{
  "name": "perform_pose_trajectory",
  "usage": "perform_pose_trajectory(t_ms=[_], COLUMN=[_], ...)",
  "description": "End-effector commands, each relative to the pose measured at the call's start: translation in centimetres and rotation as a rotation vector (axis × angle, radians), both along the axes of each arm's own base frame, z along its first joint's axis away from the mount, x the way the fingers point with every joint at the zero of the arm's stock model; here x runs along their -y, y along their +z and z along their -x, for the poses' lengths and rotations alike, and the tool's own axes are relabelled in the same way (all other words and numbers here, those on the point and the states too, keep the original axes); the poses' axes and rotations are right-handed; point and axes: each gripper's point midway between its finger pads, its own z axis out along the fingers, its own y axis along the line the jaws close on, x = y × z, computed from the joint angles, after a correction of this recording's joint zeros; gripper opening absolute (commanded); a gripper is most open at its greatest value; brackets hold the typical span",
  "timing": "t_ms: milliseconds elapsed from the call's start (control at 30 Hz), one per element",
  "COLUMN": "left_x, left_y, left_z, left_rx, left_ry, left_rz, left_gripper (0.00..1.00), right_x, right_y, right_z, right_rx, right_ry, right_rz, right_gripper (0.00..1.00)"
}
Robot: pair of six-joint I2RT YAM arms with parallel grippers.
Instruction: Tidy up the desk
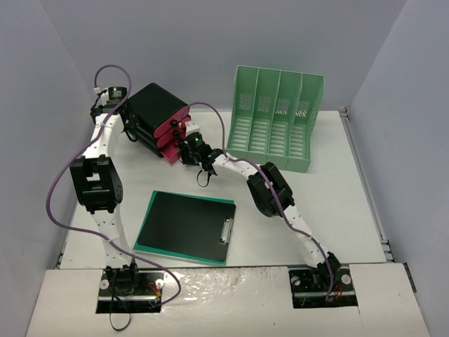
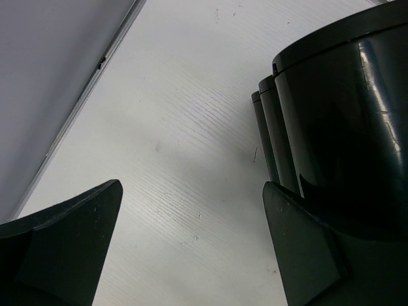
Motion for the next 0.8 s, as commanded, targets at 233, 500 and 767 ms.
perform_pose_trajectory(t_ms=[233,500,767], left_x=[0.4,1.1,1.2], left_y=[4.5,4.4,4.5], left_z=[-0.6,-0.6,-0.7], left_rx=[0.089,0.082,0.08], left_ry=[-0.021,-0.036,-0.04], left_rz=[-0.065,-0.079,-0.088], left_gripper=[0.9,0.9,0.9], right_x=[-4.3,-4.9,-5.2], right_y=[8.0,10.4,11.0], right_z=[-4.4,-5.5,-5.7], right_rx=[0.21,0.261,0.273], right_ry=[-0.011,-0.041,-0.052], right_rz=[-0.249,-0.333,-0.367], right_gripper=[0.5,0.53,0.56])
